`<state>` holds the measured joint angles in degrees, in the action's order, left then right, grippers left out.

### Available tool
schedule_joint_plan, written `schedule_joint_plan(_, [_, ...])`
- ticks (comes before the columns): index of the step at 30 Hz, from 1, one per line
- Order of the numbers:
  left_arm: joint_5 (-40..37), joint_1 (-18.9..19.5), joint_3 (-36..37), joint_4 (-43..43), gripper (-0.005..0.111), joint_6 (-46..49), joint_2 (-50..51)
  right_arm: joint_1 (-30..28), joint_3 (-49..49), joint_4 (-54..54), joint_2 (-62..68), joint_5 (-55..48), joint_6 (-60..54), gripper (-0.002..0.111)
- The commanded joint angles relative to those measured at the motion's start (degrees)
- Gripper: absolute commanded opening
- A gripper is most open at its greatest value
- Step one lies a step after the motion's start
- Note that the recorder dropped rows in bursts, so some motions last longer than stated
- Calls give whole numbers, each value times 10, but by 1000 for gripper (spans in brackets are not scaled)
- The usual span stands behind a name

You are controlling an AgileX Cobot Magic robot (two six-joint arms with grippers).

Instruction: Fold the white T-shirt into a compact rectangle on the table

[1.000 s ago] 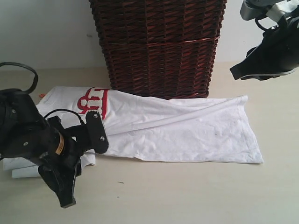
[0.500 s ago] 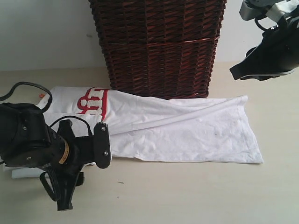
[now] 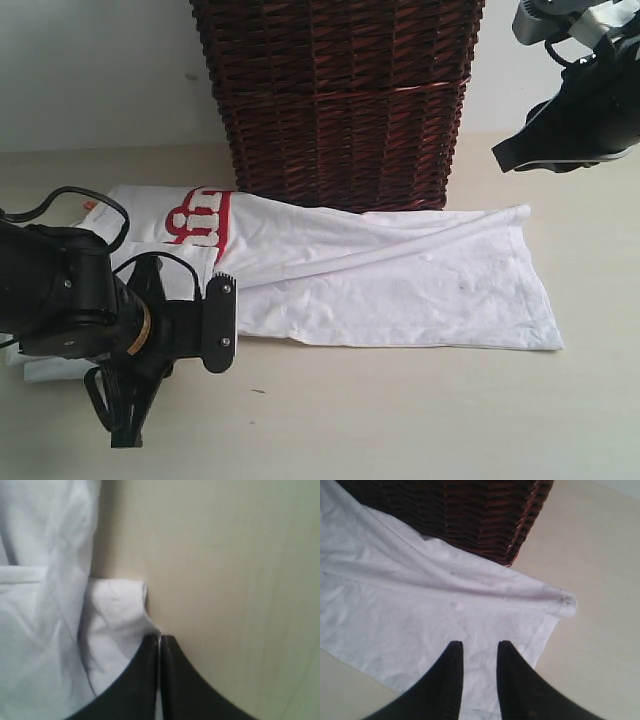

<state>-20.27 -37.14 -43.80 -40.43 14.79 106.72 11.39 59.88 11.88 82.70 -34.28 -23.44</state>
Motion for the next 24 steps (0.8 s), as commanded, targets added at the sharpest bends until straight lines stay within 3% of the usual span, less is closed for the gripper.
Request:
schedule_joint_plan(1, [-71,0,17,33,0,11,-9,0,4,3,-5,5,-4,25])
schedule_joint_plan(5, [-110,-6,17,138,0,119,-52,0,4,3,-5,3,-4,25])
schedule_joint_plan(10, [-187,-9,17,317,0,338,-112,0,4,13,-5,2,-6,25])
schedule_joint_plan(19, [-296,-8,-15,342,0,412,-202,0,4,15,-5,1,-8,25])
schedule_joint_plan(24, [-346,-7,-49,421,0,439,-226,0,4,15,-5,-2,-8,25])
